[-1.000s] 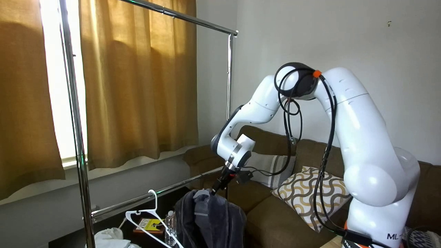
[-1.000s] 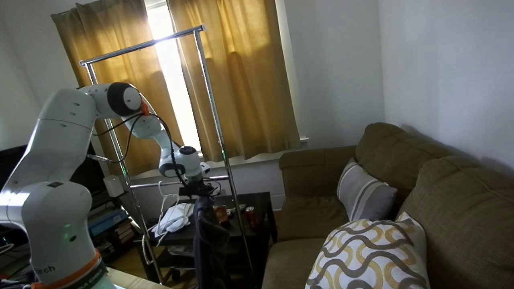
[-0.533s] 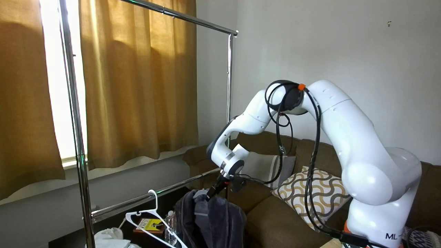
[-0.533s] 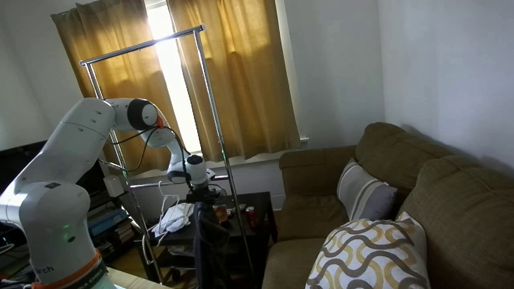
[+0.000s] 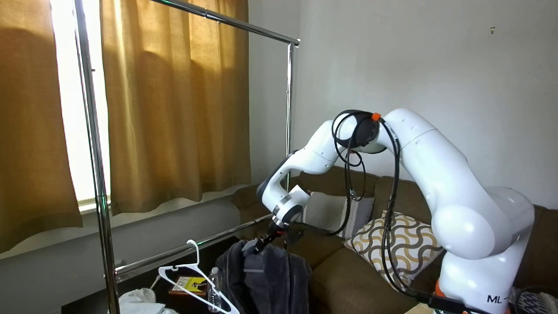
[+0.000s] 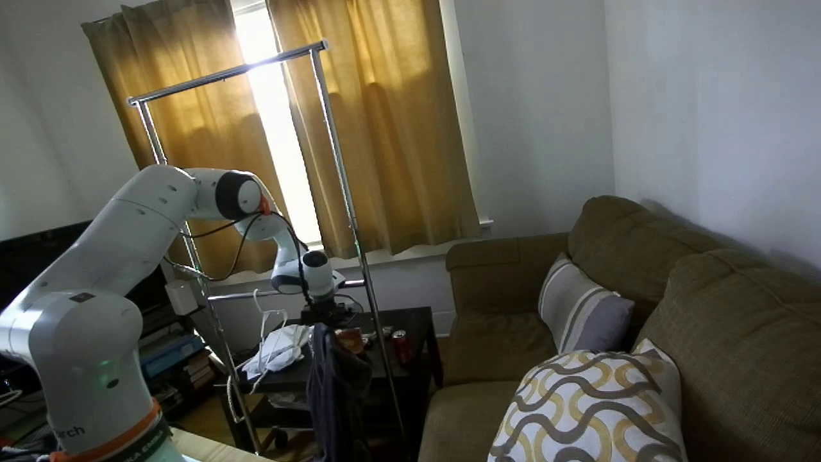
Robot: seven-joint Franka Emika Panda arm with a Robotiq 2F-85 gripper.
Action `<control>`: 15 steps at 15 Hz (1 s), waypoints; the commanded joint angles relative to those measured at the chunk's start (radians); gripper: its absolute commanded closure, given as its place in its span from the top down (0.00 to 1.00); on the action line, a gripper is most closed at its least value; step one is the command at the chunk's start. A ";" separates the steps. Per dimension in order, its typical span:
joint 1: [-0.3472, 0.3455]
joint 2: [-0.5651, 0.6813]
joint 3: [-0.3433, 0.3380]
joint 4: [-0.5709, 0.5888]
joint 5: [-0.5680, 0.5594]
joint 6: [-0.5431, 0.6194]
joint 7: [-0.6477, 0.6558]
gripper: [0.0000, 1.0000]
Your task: Move the hanger with the rob to the top rod
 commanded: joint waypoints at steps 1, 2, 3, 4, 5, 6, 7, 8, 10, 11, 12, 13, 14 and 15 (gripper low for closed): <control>-0.028 -0.016 0.037 -0.006 0.024 -0.012 -0.045 0.21; -0.034 -0.033 0.045 -0.022 0.030 -0.007 -0.050 0.15; -0.041 -0.050 0.051 -0.041 0.037 -0.001 -0.056 0.06; -0.050 -0.072 0.057 -0.064 0.044 0.005 -0.061 0.02; -0.060 -0.085 0.066 -0.081 0.053 0.009 -0.072 0.00; -0.068 -0.101 0.070 -0.102 0.060 0.007 -0.078 0.00; -0.079 -0.118 0.076 -0.124 0.071 0.009 -0.088 0.02; -0.088 -0.140 0.079 -0.148 0.081 0.009 -0.093 0.02; -0.119 -0.176 0.104 -0.175 0.119 0.012 -0.134 0.03; -0.137 -0.189 0.117 -0.183 0.141 0.010 -0.166 0.03; -0.153 -0.213 0.132 -0.196 0.171 0.012 -0.204 0.03; -0.171 -0.229 0.149 -0.203 0.205 0.011 -0.247 0.03; -0.187 -0.246 0.160 -0.212 0.235 0.004 -0.284 0.03; -0.204 -0.268 0.174 -0.223 0.269 -0.007 -0.321 0.03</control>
